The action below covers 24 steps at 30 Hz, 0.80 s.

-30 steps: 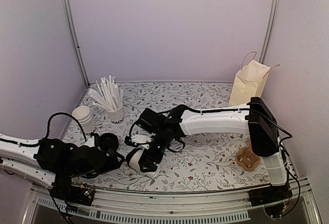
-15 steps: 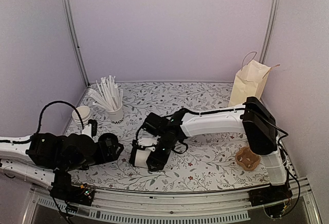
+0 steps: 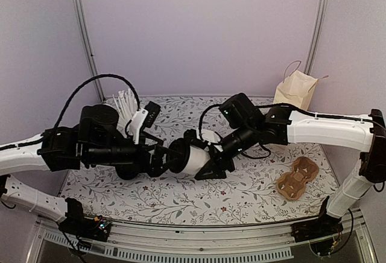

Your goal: Pack the takeout coffee

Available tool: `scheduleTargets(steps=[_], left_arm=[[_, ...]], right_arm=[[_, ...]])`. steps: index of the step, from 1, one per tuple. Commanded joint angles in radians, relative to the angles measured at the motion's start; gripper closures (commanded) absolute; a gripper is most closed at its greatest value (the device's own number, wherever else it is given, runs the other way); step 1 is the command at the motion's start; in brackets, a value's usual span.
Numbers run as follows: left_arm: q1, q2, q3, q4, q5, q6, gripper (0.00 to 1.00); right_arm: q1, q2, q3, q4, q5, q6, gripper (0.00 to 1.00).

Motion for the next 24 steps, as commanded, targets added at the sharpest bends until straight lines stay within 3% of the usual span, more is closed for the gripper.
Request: scheduleTargets(steps=[1, 9, 14, 24], left_arm=[[0.013, 0.116, 0.068, 0.016, 0.192, 0.143, 0.00], [0.015, 0.166, 0.098, 0.043, 0.213, 0.139, 0.00], [0.025, 0.095, 0.081, 0.037, 0.180, 0.118, 0.00], [0.082, 0.066, 0.025, 0.092, 0.312, 0.067, 0.06]], right_arm=[[0.002, -0.024, -0.046, 0.027, -0.026, -0.057, 0.28], [0.002, -0.053, -0.061, 0.026, -0.044, -0.061, 0.28], [0.002, -0.068, -0.072, 0.033, -0.054, -0.064, 0.28], [0.000, -0.079, -0.062, 0.034, -0.061, -0.064, 0.27]])
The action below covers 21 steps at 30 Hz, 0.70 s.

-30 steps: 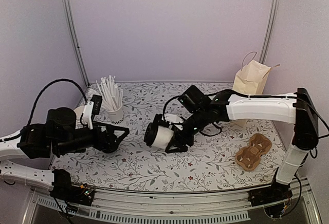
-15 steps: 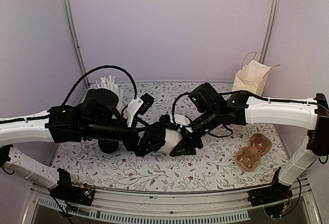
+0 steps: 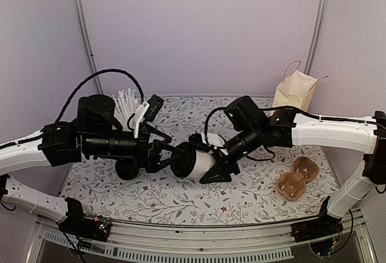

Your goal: Pack the takeout coffee

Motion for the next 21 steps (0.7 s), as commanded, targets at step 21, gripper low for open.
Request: scheduleTargets(steps=[21], left_arm=[[0.016, 0.102, 0.014, -0.038, 0.067, -0.001, 0.11]], right_arm=[[-0.006, -0.018, 0.021, 0.021, -0.013, 0.005, 0.27]])
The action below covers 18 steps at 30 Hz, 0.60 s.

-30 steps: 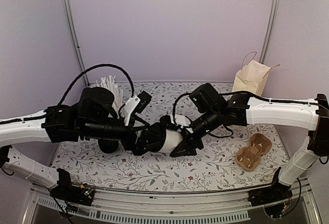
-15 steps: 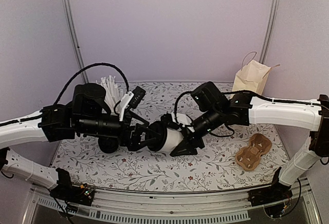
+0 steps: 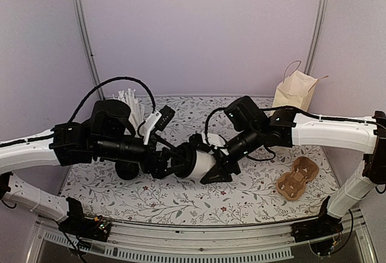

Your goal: Pack the takeout coffee

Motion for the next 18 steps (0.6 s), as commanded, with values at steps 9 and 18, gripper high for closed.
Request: scheduleTargets(steps=[9, 18], left_arm=[[0.065, 0.080, 0.104, -0.075, 0.028, 0.062, 0.20], [0.255, 0.313, 0.340, -0.383, -0.053, 0.188, 0.28]], right_arm=[[-0.040, -0.013, 0.000, 0.045, 0.028, 0.008, 0.12], [-0.254, -0.100, -0.092, 0.070, 0.024, 0.026, 0.01]])
